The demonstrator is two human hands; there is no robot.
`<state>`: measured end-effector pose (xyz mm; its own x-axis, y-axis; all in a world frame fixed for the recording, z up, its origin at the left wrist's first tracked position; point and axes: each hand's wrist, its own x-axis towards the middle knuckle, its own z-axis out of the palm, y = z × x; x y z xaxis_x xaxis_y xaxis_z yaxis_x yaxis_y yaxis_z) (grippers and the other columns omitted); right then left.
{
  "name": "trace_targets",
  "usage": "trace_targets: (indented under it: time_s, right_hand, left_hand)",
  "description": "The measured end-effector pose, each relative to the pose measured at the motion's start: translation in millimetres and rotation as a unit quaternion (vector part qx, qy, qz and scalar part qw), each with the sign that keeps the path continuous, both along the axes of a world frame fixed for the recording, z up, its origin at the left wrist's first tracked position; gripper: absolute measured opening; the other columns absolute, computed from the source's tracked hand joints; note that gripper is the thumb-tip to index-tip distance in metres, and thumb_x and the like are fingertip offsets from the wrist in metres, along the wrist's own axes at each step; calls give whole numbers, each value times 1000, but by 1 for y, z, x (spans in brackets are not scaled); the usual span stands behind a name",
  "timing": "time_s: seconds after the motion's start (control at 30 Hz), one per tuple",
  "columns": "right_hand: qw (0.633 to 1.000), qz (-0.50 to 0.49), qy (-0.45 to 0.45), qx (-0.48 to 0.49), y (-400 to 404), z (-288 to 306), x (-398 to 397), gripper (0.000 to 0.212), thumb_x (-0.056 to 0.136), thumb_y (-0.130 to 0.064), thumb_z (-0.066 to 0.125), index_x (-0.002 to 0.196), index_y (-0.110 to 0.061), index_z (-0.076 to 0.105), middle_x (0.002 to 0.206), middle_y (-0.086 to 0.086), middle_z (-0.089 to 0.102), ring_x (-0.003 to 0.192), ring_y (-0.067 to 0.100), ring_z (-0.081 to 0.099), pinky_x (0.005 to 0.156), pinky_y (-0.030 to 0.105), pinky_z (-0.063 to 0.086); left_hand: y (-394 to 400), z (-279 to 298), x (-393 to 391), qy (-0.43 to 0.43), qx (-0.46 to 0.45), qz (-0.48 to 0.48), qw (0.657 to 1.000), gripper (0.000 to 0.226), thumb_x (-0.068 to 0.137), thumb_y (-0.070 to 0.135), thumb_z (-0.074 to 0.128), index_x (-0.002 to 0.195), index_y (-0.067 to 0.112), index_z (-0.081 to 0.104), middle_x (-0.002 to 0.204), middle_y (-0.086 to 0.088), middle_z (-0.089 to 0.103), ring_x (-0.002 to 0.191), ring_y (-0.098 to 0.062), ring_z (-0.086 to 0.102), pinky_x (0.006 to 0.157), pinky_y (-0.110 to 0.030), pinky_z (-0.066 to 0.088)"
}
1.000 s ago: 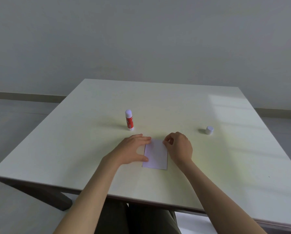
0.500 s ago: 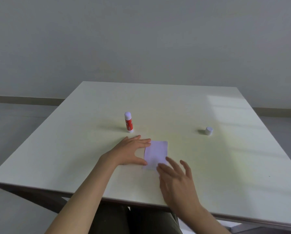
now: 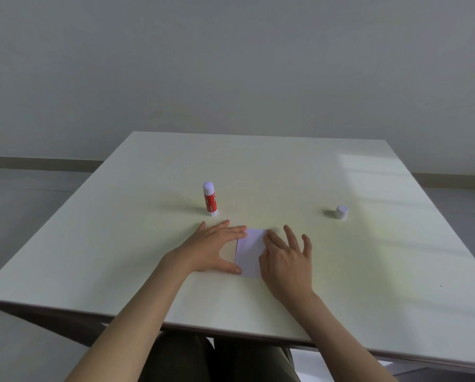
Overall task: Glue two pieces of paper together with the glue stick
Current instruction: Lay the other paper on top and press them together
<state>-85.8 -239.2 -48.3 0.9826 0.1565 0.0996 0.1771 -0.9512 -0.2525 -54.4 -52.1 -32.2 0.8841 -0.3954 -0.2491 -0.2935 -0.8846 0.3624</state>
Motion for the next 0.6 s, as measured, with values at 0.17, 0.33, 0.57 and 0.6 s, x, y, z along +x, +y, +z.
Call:
trace_targets:
  time_s: [0.17, 0.33, 0.57, 0.6]
  right_hand:
    - [1000, 2, -17, -11, 0, 2, 2, 43, 91, -20, 40, 132, -14, 52, 140, -7, 53, 144, 26, 26, 117, 50, 10]
    - [984, 32, -169, -54, -4, 16, -43, 17, 67, -13, 57, 66, -16, 74, 79, -6, 75, 116, 34, 61, 107, 57, 30]
    - [977, 35, -194, -82, -5, 8, -60, 17, 58, -16, 63, 70, -17, 75, 81, -9, 75, 116, 32, 62, 105, 54, 22]
    - [978, 32, -188, -80, -3, 9, -53, 20, 57, -18, 67, 74, -17, 76, 85, -10, 76, 117, 31, 61, 106, 54, 22]
  left_hand:
    - [2, -1, -1, 2, 0, 2, 1000, 85, 74, 56, 68, 145, 38, 26, 155, 27, 15, 146, -3, 2, 117, -50, -1]
    - [3, -4, -2, -12, -17, 5, 1000, 86, 73, 58, 67, 145, 38, 25, 155, 26, 17, 146, -2, 2, 118, -50, 1]
    - [6, -7, -3, -26, -28, -7, 999, 89, 74, 60, 65, 147, 38, 20, 155, 24, 18, 147, -4, 1, 118, -48, -2]
    - [5, -7, -3, -28, -32, -9, 999, 89, 73, 59, 65, 147, 38, 19, 155, 24, 19, 147, -5, 2, 118, -48, -2]
